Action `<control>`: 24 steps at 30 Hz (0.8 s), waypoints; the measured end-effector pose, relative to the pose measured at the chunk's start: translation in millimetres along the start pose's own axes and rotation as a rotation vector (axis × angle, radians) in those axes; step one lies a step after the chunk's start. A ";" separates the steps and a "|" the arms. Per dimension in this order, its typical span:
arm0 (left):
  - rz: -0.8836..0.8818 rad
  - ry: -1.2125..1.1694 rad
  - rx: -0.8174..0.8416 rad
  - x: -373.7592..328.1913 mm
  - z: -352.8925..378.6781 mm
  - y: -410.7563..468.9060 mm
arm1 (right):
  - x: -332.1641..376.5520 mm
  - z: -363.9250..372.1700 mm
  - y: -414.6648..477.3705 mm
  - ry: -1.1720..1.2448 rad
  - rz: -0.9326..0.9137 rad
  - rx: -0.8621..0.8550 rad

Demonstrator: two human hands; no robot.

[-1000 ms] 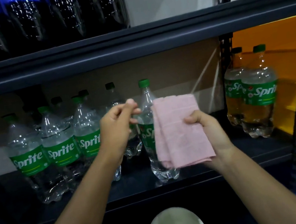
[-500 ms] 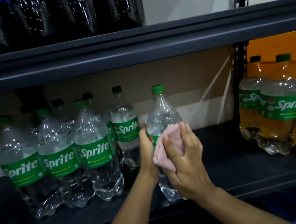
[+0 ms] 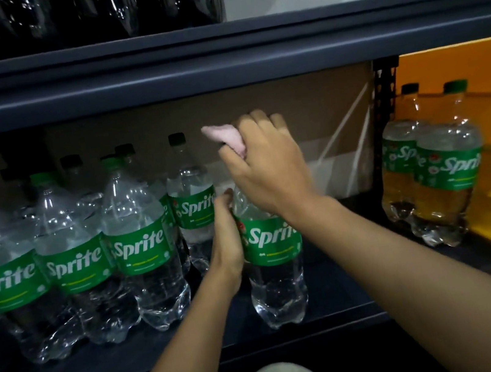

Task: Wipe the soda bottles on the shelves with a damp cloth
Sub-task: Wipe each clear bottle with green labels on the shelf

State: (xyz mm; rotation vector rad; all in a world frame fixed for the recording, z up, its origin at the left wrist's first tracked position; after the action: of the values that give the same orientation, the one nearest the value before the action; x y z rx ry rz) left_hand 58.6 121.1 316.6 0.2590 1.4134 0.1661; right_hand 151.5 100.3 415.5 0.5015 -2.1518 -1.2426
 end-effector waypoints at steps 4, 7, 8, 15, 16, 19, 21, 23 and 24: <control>0.150 0.048 -0.021 -9.0 7.9 -1.6 | 7.8 2.6 -17.0 0.154 0.043 -0.090; 0.116 0.075 -0.004 -3.5 8.2 3.4 | 3.6 11.8 -52.3 0.161 0.060 -0.170; 0.085 0.065 0.002 -1.1 7.2 5.4 | -0.9 19.4 -71.4 0.167 0.078 -0.190; -0.011 -0.097 -0.030 -8.0 11.2 3.2 | -31.2 73.8 -214.1 0.209 0.299 -0.183; -0.010 -0.095 -0.056 -9.0 9.4 2.7 | -33.0 76.3 -227.6 0.229 0.338 -0.140; 0.009 -0.068 -0.074 -11.9 7.4 -1.0 | -39.8 71.8 -242.7 0.308 0.422 -0.004; -0.004 -0.051 -0.068 -13.0 7.6 -2.5 | -44.1 62.0 -229.8 0.325 0.347 0.005; 0.004 -0.044 -0.014 -16.1 6.5 -5.7 | -43.7 51.7 -198.7 0.340 0.222 -0.042; 0.021 -0.034 0.010 -18.3 5.8 -6.4 | -41.9 46.0 -178.4 0.346 0.170 -0.068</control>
State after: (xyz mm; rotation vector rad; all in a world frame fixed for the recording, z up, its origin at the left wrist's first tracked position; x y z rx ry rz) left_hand 61.2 109.6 333.0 0.2834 1.3783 0.1708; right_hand 157.3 66.9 229.7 0.4573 -1.8154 -1.0466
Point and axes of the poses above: each hand's wrist, its own y-axis towards the middle knuckle, its own z-axis out of the palm, x = y × z, the point moved 1 cm from there along y, towards the middle knuckle, and after that the axes turned 8 degrees about y, right-handed, at the moved point
